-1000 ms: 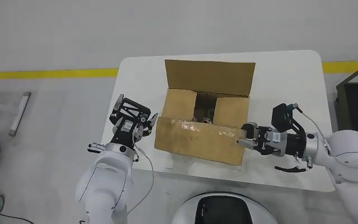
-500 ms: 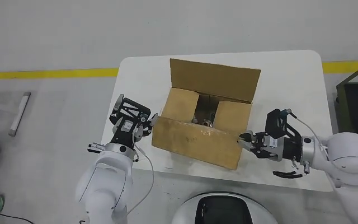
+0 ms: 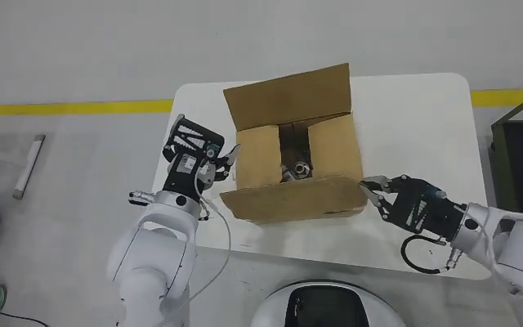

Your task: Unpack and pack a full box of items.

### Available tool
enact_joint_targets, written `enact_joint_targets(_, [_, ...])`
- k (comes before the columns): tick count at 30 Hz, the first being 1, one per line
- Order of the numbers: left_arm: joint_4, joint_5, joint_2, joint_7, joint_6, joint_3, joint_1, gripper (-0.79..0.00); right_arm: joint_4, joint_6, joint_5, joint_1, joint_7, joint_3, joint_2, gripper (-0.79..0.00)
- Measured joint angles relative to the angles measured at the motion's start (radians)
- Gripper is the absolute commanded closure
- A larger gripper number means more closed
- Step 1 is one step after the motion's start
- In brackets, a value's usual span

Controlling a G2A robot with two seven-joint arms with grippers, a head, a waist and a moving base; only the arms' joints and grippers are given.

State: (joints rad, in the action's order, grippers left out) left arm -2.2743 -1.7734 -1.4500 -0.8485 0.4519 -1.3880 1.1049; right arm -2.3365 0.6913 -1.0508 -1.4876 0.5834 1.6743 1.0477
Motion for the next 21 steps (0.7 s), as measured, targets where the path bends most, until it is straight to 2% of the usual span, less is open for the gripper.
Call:
enact_joint_targets(7, [-0.008, 0.053, 0.005, -0.108, 0.079, 0.057, 0.019, -0.785, -0.014, 0.001, -0.232, -0.095, -0.225, 0.002, 0.001, 0.000])
enact_joint_targets(13, [-0.032, 0.080, 0.015, -0.137, 0.167, 0.071, 0.070, -0.785, -0.014, -0.015, -0.325, -0.151, -0.337, 0.003, 0.000, 0.000])
enact_joint_targets(14, [-0.035, 0.082, 0.017, -0.139, 0.179, 0.072, 0.078, -0.785, -0.014, -0.019, -0.328, -0.157, -0.347, 0.003, 0.000, -0.031])
enact_joint_targets(15, [-0.037, 0.083, 0.019, -0.139, 0.190, 0.071, 0.084, -0.785, -0.014, -0.022, -0.332, -0.162, -0.355, 0.005, 0.000, -0.246])
enact_joint_targets(16, [-0.042, 0.080, 0.021, -0.138, 0.201, 0.069, 0.089, -0.785, -0.014, -0.025, -0.333, -0.167, -0.363, 0.008, 0.000, -0.326])
enact_joint_targets(17, [-0.044, 0.078, 0.023, -0.135, 0.205, 0.066, 0.092, -0.785, -0.014, -0.033, -0.330, -0.171, -0.367, 0.010, 0.000, -0.336])
enact_joint_targets(19, [-0.051, 0.074, 0.026, -0.129, 0.209, 0.060, 0.097, -0.785, -0.014, -0.054, -0.292, -0.180, -0.370, 0.018, 0.002, -0.437])
enact_joint_targets(20, [-0.055, 0.075, 0.028, -0.127, 0.211, 0.057, 0.099, -0.785, -0.014, -0.065, -0.265, -0.183, -0.370, 0.024, 0.003, -0.413])
enact_joint_targets(21, [-0.058, 0.078, 0.029, -0.125, 0.214, 0.054, 0.101, -0.785, -0.014, -0.076, -0.232, -0.185, -0.370, 0.030, 0.004, -0.440])
